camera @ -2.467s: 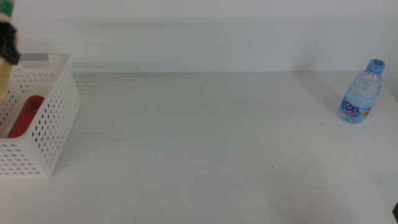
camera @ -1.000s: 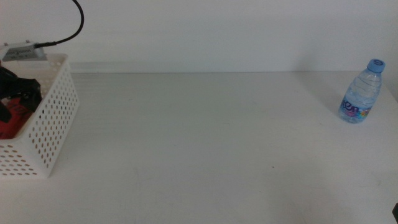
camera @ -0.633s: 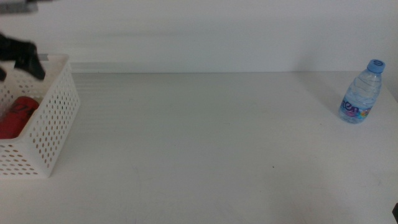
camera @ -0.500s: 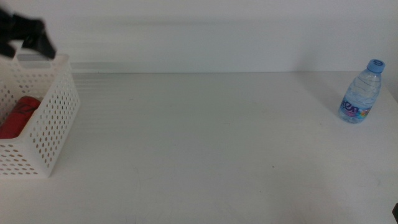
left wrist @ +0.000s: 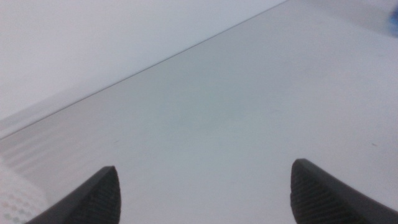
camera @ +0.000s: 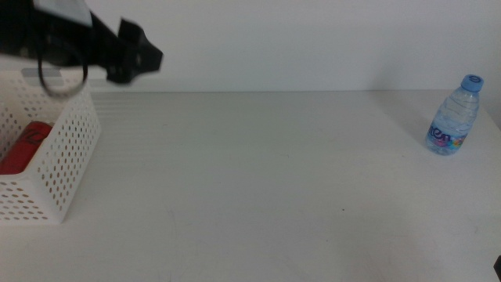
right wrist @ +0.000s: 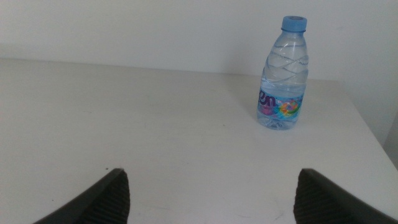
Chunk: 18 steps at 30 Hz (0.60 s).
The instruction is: Use arms to grab the bottles and put them into the dustbin to the left of the table.
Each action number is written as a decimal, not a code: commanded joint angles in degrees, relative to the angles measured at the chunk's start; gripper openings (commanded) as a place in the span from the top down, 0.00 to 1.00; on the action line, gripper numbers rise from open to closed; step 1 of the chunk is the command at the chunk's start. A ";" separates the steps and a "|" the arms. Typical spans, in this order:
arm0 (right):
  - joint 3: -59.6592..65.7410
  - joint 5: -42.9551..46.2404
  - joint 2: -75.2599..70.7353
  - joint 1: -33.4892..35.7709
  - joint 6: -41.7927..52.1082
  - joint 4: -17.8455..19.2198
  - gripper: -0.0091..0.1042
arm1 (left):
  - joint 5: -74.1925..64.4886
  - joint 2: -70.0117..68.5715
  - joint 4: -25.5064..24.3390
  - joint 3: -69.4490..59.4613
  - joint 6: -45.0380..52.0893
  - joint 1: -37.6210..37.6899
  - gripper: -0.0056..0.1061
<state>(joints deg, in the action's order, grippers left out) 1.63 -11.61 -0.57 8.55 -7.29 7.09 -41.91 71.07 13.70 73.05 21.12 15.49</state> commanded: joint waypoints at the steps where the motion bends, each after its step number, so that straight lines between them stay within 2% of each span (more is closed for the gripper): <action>1: -0.48 4.37 -1.57 -0.56 0.21 0.77 0.08 | 7.52 -4.67 0.36 -2.93 -0.13 2.74 0.14; 11: -0.48 4.37 -1.57 -0.56 0.21 0.77 0.08 | 20.65 -19.77 0.56 -25.42 -0.49 11.20 0.14; 18: -0.48 4.37 -1.57 -0.56 0.21 0.77 0.08 | 30.86 -29.50 4.86 -39.35 -0.80 11.77 0.14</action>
<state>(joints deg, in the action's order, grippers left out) 1.63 -11.61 -0.57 8.55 -7.29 7.09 -17.86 43.47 16.58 34.23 21.07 26.79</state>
